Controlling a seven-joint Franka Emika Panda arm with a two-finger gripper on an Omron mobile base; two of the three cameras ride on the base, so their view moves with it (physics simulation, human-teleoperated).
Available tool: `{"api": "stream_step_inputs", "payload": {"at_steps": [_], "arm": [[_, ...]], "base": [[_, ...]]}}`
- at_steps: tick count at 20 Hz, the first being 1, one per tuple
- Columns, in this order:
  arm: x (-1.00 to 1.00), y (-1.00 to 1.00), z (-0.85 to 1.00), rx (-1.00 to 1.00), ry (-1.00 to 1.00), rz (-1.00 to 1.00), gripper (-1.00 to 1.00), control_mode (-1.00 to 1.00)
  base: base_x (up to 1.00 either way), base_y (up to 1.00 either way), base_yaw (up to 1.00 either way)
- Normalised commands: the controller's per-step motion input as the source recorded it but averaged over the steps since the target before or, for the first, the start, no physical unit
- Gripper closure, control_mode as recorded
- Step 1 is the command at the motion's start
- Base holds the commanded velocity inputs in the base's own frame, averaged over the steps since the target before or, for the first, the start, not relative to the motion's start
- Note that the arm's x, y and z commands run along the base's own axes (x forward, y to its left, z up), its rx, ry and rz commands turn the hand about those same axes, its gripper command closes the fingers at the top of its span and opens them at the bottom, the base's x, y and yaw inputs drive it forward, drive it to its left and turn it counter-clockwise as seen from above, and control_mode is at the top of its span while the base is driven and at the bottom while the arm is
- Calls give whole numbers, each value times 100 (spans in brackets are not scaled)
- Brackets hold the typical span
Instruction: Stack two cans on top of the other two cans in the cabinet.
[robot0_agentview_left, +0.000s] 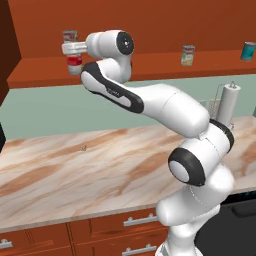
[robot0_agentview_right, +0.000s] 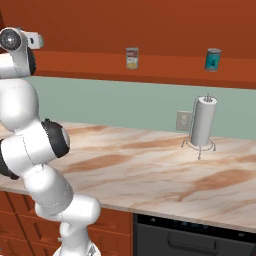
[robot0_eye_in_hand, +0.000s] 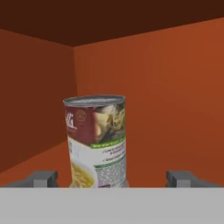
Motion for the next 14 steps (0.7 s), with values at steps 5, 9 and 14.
{"api": "stream_step_inputs", "payload": {"at_steps": [5,9,14], "arm": [[-44,-17,-1,4,1,-8,-100,-100],[-31,-38,0,0,14,-21,-100,-100],[-18,-55,0,0,17,-23,-100,-100]], "base": [[0,0,0],[0,0,0],[0,0,0]]}}
